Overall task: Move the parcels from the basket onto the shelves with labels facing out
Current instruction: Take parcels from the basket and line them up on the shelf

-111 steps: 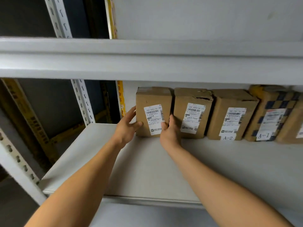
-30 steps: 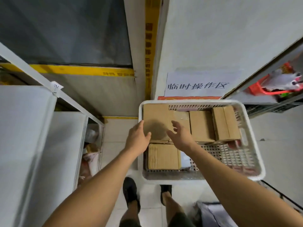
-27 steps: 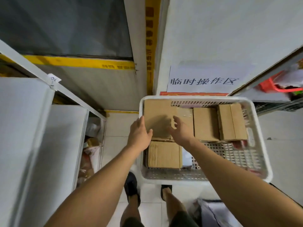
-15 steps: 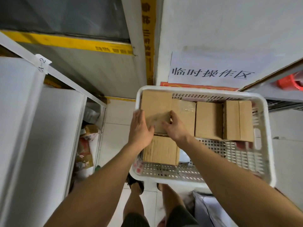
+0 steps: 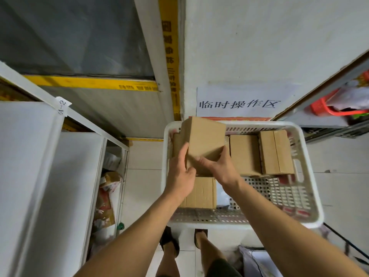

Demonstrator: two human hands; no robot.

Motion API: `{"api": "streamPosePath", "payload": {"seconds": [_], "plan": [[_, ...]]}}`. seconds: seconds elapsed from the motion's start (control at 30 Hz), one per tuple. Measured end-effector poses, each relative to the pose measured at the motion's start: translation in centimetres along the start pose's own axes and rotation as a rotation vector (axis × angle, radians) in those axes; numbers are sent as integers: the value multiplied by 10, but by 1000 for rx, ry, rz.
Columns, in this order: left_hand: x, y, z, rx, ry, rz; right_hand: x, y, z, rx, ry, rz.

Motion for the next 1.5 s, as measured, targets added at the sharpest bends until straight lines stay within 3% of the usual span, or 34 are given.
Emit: {"api": "streamPosePath", "payload": {"seconds": [0.1,0.3,0.37,0.47,0.53,0.67,0.73,0.83,0.93,1.03,1.13,1.23,1.3,1.37,1.43,1.5], "plan": [[24,3,-23,-19,-108,3,5,2,9,17,17,-89],[55,28,-45,13,-155,58,38,-6,39,-80,103,-65],[58,43,-52,30,-175,72,51,-3,49,-150,102,-15],[45,81,-59,107,-171,-107,74,6,60,-305,8,159],[36,97,-60,165,-69,-157,88,12,68,-338,-58,242],[41,81,-46,584,345,142,107,18,79,-501,-152,354],[48,71,-39,691,458,259,118,14,87,-618,-162,458],[57,58,-37,819,474,420,124,13,90,-718,-205,524],[57,60,-39,915,421,440,114,24,76,-748,-247,417],[56,69,-37,809,353,376,109,33,67,-659,-229,342],[62,77,-44,666,267,307,118,32,81,-469,-86,326],[65,89,-54,575,171,196,124,33,95,-276,45,174],[63,105,-67,453,43,159,132,39,120,-53,247,27],[58,126,-79,173,-86,132,139,40,156,266,517,-46],[56,148,-96,-118,-195,126,146,29,190,542,727,12],[60,162,-116,-286,-263,183,147,9,210,771,776,144]]}}
Point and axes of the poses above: each hand's wrist, its own x-axis away from the middle knuckle, its own y-axis out of the back of the hand, z = x × y, the point moved 6 cm from there along -x, towards the middle knuckle, and after that the axes turned 7 degrees about -z, right-handed, at the moved point
